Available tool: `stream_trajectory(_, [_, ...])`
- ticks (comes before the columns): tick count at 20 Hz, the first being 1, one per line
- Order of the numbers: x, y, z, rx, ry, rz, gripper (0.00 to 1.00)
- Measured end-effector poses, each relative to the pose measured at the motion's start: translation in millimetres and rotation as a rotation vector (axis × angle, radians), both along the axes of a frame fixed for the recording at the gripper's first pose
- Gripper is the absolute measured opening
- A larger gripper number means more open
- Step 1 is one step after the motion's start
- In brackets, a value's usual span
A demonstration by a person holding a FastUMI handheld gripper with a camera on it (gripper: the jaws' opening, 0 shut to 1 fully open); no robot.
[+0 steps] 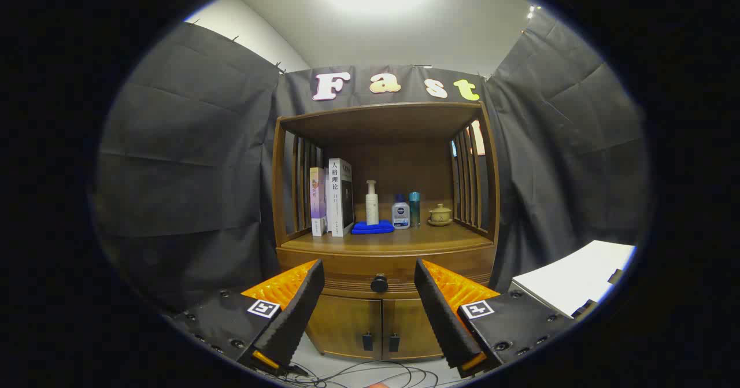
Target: Pull open the drawer, take out the items inside it, and place them on the countertop above the cabinet.
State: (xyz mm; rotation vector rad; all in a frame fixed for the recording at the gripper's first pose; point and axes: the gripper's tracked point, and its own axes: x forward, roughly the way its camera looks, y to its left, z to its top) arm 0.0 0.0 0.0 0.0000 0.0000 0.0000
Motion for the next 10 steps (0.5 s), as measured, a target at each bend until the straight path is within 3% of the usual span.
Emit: stream_trajectory(10, [-3.2,2.5,-0.1,0.007,-0.002,0.011,0.98])
